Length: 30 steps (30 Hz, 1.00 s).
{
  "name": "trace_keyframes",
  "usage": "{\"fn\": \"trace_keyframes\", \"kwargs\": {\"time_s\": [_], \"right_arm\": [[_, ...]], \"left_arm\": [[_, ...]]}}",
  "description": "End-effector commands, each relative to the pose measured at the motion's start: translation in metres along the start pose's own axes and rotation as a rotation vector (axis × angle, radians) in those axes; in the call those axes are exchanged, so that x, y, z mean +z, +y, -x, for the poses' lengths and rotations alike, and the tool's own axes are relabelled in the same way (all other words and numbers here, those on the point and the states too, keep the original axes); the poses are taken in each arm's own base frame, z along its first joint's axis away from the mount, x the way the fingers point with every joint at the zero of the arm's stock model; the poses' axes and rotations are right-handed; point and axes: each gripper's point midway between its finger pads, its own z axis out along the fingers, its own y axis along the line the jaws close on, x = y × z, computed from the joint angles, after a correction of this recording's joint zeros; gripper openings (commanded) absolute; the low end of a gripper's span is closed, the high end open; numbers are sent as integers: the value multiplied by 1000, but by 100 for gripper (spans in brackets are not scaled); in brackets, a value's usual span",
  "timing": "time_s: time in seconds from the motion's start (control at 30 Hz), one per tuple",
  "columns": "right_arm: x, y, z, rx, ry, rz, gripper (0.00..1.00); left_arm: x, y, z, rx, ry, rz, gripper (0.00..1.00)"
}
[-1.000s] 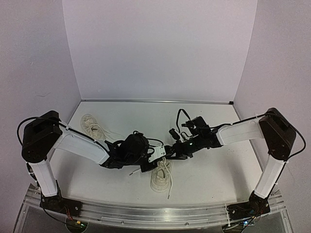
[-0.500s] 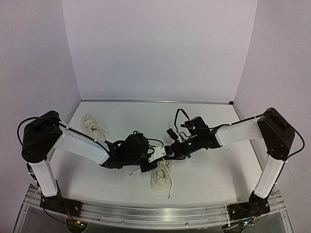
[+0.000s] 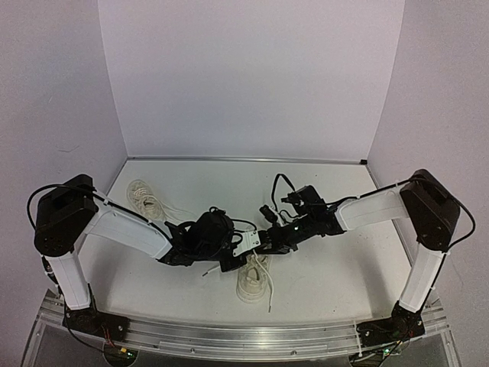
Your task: Tie the shoes
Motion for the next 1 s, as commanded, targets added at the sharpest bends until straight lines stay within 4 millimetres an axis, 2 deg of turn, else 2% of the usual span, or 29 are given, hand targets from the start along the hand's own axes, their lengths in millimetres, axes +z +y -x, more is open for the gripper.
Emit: {"fn": "trace_keyframes", "kwargs": {"time_s": [0.0, 0.17, 0.4, 0.6, 0.83, 0.97], "right_arm": [[5, 16, 11, -39, -13, 60, 19], [5, 20, 11, -38, -11, 84, 16], [4, 23, 10, -39, -8, 100, 0], [0, 24, 12, -44, -30, 83, 0], [-4, 23, 13, -46, -48, 66, 0], [-5, 24, 15, -49, -59, 57, 0]], "left_arm": [[2, 3, 11, 5, -35, 12, 0], [1, 4, 13, 5, -45, 18, 0], [1, 6, 16, 8, -54, 27, 0], [-6, 8, 14, 12, -38, 37, 2], [-26, 8, 4, 28, -2, 42, 5], [-31, 10, -1, 35, 12, 55, 7]]}}
